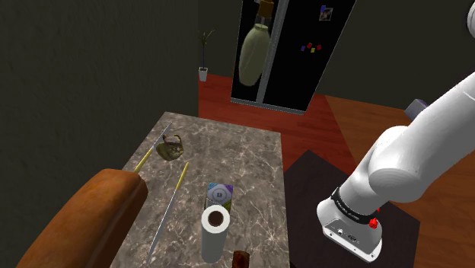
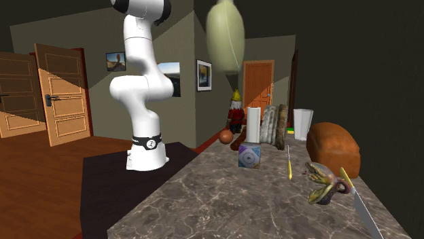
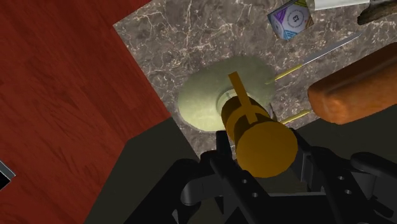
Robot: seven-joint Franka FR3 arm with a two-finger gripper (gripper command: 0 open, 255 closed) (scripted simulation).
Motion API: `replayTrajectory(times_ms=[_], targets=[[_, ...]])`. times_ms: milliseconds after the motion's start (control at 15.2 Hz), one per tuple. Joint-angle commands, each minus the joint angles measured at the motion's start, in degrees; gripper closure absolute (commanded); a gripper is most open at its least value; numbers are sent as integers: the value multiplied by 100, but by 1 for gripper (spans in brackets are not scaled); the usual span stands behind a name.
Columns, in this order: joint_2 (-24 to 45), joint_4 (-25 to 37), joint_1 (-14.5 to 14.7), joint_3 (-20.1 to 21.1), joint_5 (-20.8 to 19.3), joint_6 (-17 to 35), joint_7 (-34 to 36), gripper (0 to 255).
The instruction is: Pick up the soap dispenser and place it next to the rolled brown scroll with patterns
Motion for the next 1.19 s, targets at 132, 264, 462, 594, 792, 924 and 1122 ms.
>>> replayTrajectory(times_ms=[132, 264, 462, 594, 792, 924, 1122], targets=[[-824, -889, 125, 197, 79, 95, 328, 255], [-1168, -1199, 182, 300, 138, 77, 495, 255], [-1650, -1593, 266, 463, 248, 16, 754, 255], [-1950, -1812, 323, 578, 336, -42, 935, 255], [-2368, -2080, 405, 760, 490, -153, 1218, 255], [-2626, -2222, 460, 888, 605, -238, 1415, 255], [-2981, -2381, 538, 1090, 800, -380, 1724, 255]])
